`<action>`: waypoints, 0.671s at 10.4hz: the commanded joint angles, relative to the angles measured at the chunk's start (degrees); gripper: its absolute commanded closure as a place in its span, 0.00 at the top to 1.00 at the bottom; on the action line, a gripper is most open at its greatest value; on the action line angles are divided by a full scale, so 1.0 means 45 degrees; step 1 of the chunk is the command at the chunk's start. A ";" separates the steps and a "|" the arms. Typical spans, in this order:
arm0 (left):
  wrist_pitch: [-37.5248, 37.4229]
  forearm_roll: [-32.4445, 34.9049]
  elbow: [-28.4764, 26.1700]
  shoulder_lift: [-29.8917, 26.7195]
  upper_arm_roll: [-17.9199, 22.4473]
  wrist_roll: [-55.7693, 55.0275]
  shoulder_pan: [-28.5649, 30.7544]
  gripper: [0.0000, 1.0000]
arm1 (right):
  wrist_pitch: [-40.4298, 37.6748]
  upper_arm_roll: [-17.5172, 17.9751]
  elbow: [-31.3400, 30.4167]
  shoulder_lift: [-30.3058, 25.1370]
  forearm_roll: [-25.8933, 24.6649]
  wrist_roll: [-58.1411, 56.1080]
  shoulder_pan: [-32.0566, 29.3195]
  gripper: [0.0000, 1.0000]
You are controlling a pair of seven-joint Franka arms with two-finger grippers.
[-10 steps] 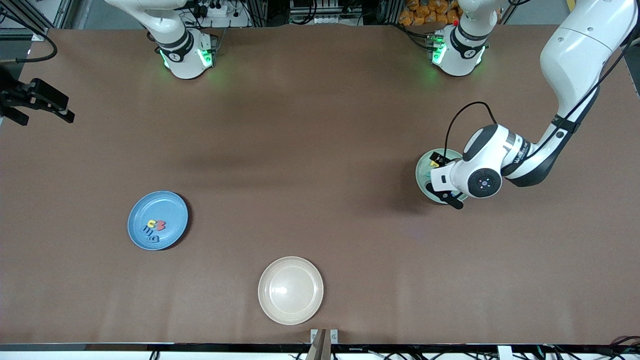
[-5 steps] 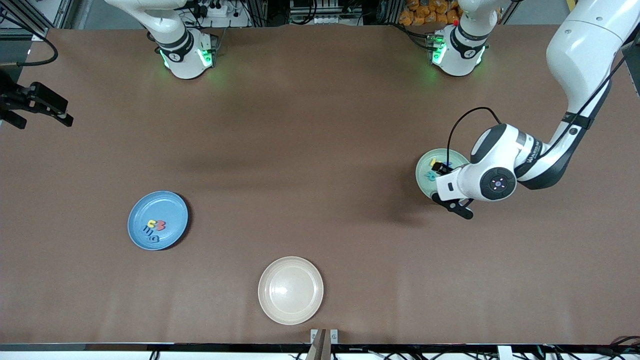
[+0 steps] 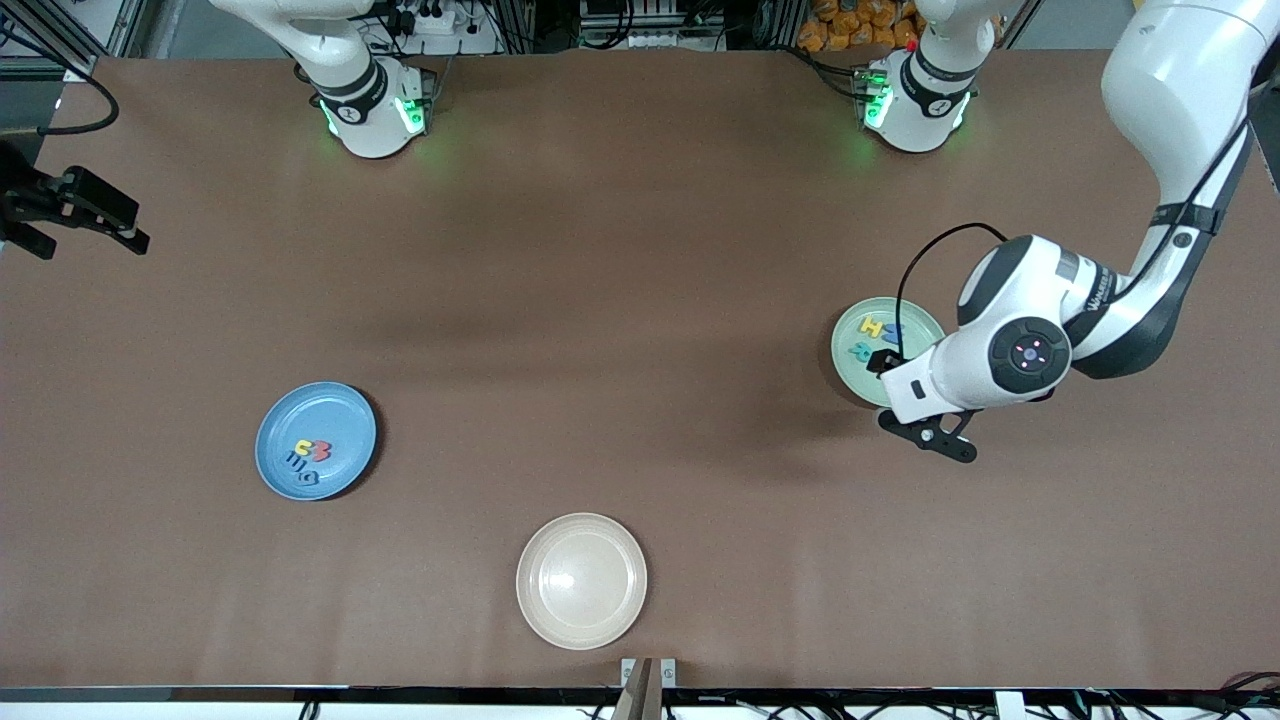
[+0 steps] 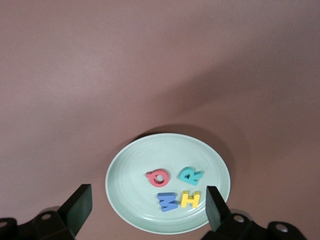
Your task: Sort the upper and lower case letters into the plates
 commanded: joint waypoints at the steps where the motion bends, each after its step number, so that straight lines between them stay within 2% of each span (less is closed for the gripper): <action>1: -0.0077 -0.2164 -0.0095 -0.2062 0.3097 -0.0414 -0.2505 1.00 | -0.0140 0.0110 0.0069 0.0043 -0.0125 0.0041 -0.0032 1.00; 2: -0.0077 -0.3241 -0.0036 -0.2785 0.4097 -0.0472 -0.3074 1.00 | -0.0140 0.0110 -0.0048 0.0023 -0.0125 0.0041 -0.0070 1.00; 6: -0.0213 -0.5025 0.0316 -0.5500 0.7009 -0.0804 -0.3995 1.00 | -0.0140 0.0071 -0.0088 0.0023 -0.0125 0.0041 -0.0091 1.00; 7: -0.0330 -0.5010 0.0239 -0.6106 0.7365 -0.0824 -0.3998 1.00 | -0.0101 0.0071 -0.0107 0.0043 -0.0125 0.0041 -0.0090 1.00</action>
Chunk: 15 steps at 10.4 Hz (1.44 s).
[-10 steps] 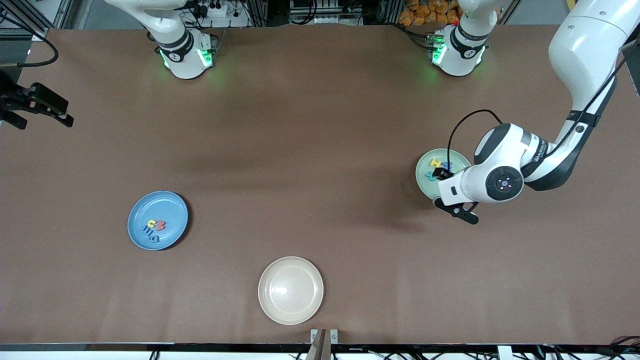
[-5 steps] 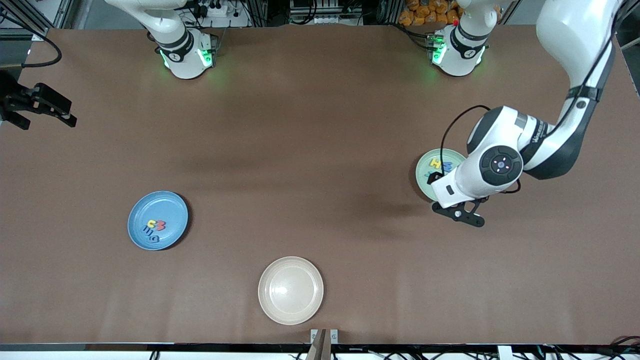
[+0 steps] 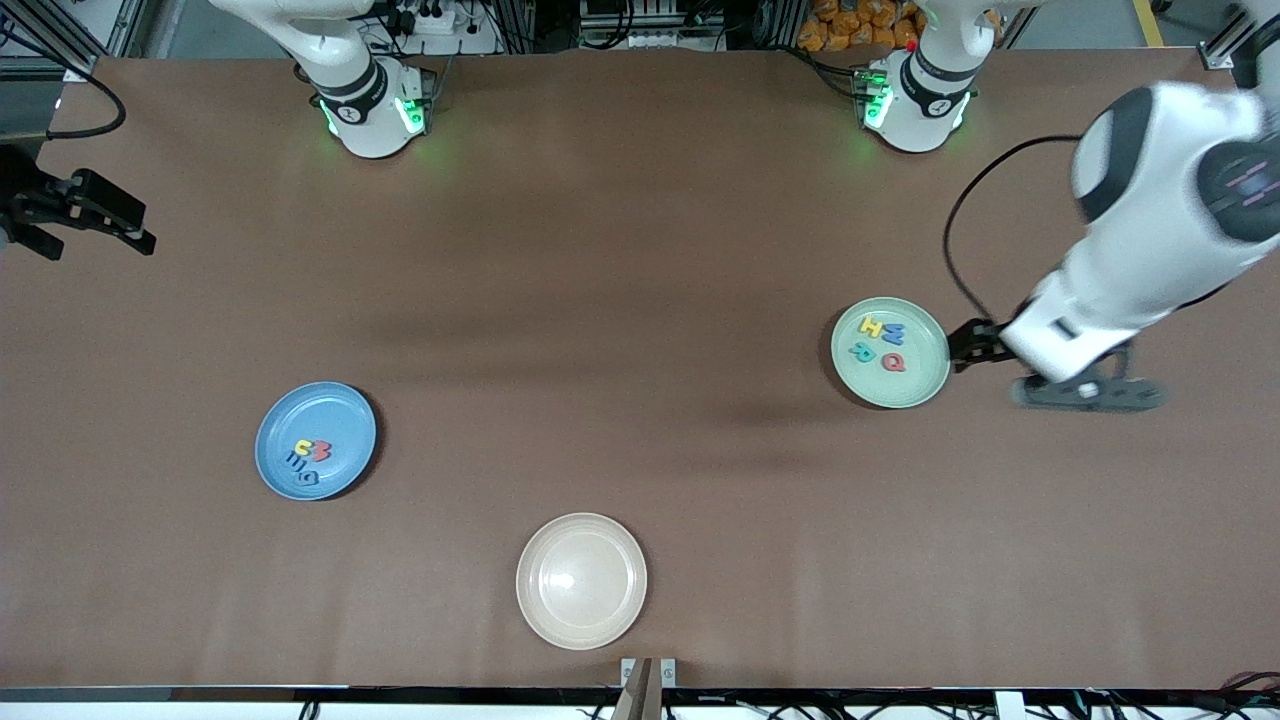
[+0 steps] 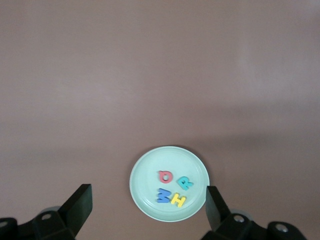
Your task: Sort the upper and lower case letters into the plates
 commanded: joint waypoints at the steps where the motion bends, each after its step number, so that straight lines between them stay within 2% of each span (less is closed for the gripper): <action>1: -0.0504 -0.0222 -0.0294 -0.1264 0.0819 -0.0276 -0.0388 1.00 | 0.0003 0.0075 -0.0106 0.0004 -0.0097 0.0041 -0.0098 1.00; 2: -0.0527 -0.0394 -0.0351 -0.1769 0.1013 -0.0179 -0.0311 1.00 | 0.0004 0.0075 -0.0107 0.0004 -0.0097 0.0041 -0.0098 1.00; 3: -0.0527 -0.1053 -0.0274 -0.1968 0.1421 0.0054 -0.0407 1.00 | -0.0015 0.0075 -0.0107 -0.0015 -0.0097 0.0041 -0.0118 1.00; 5: -0.1129 -0.1312 -0.0274 -0.2145 0.1813 0.0192 -0.0505 1.00 | -0.0035 0.0075 -0.0087 -0.0054 -0.0097 0.0041 -0.0118 1.00; 9: -0.2107 -0.1566 -0.0196 -0.2146 0.1971 0.0095 -0.0427 1.00 | -0.0074 0.0056 -0.0087 -0.0073 -0.0097 0.0041 -0.0157 1.00; 11: -0.2790 -0.1412 0.0582 -0.1990 0.1953 0.0153 -0.0408 1.00 | -0.0074 0.0056 -0.0087 -0.0054 -0.0058 0.0041 -0.0137 1.00; 15: -0.3376 -0.1392 0.0820 -0.1970 0.1836 0.0212 -0.0428 1.00 | -0.0074 0.0056 -0.0107 -0.0035 -0.0039 0.0041 -0.0137 1.00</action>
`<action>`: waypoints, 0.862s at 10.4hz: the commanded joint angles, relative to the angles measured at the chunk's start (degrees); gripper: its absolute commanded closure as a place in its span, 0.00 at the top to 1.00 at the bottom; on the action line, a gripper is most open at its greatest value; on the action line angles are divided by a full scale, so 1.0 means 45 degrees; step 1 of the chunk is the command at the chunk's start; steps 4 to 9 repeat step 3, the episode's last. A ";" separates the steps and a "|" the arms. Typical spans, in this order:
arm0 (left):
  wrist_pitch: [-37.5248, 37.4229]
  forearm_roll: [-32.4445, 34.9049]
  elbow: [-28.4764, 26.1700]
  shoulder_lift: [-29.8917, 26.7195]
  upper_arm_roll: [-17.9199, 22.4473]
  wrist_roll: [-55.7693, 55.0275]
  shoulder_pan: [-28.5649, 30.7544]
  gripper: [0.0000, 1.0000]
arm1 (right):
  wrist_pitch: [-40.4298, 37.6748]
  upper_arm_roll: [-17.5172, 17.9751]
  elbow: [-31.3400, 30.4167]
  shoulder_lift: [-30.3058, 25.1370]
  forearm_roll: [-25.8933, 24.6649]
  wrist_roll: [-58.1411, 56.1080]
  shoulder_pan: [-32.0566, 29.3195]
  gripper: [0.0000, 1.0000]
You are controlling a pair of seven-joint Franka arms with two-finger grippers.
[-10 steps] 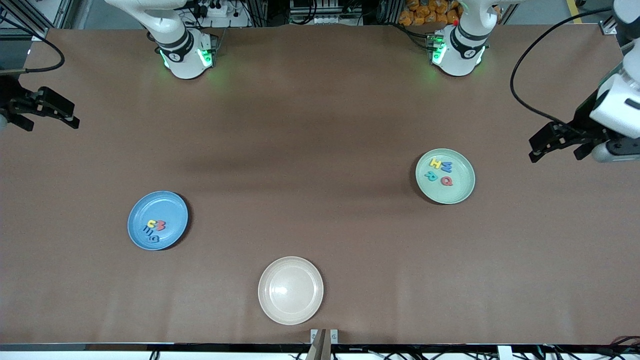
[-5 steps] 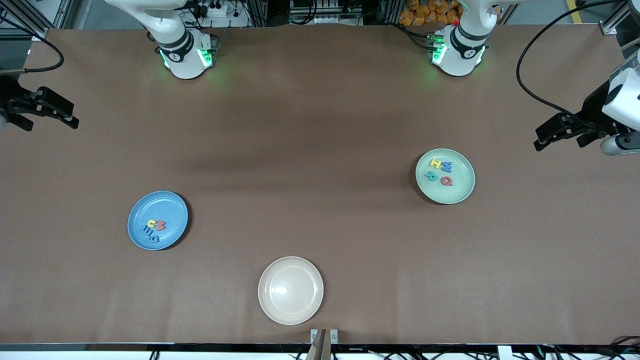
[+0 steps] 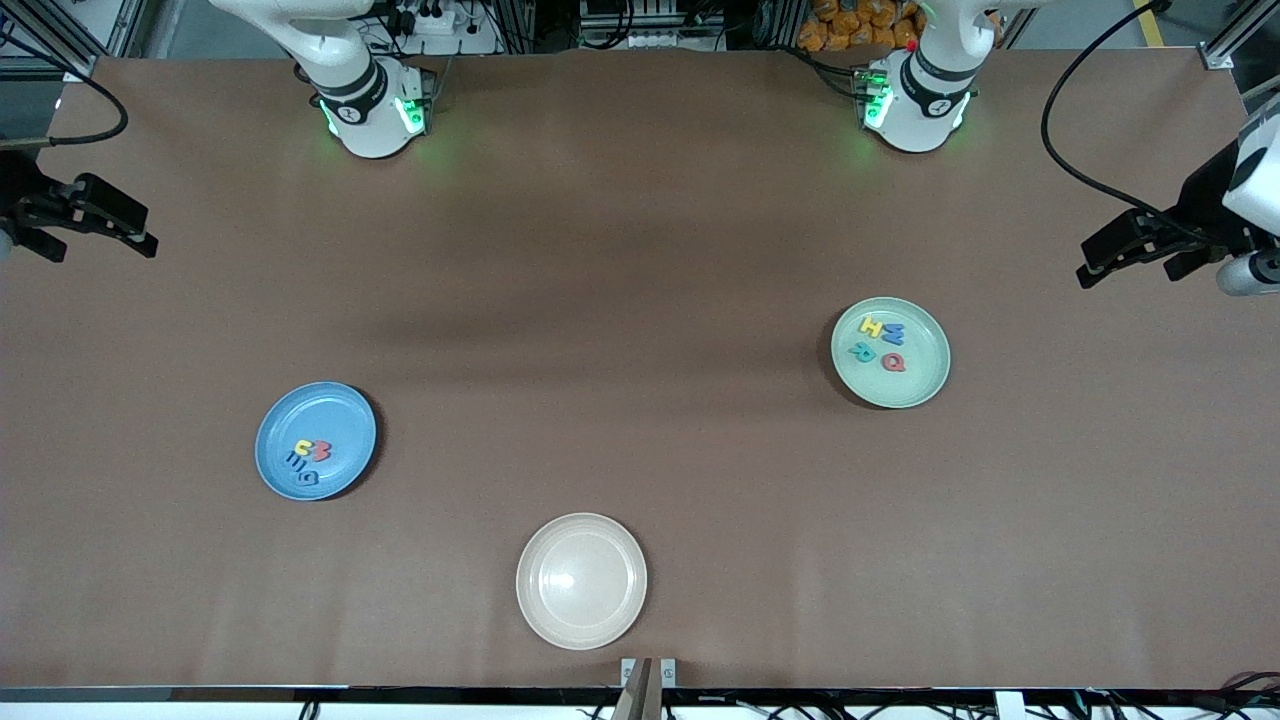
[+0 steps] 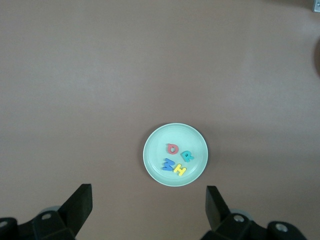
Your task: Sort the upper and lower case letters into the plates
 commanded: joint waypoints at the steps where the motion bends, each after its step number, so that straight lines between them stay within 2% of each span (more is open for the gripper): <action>1: -0.0558 -0.0216 0.0258 -0.0013 0.0101 0.0176 0.0024 1.00 | -0.0059 0.0090 -0.0034 -0.0051 -0.0037 0.0041 -0.0134 1.00; 9: -0.0539 -0.0215 0.0258 0.0006 0.0121 0.0196 0.0044 1.00 | -0.0097 0.0090 -0.0034 -0.0071 -0.0037 0.0041 -0.0154 1.00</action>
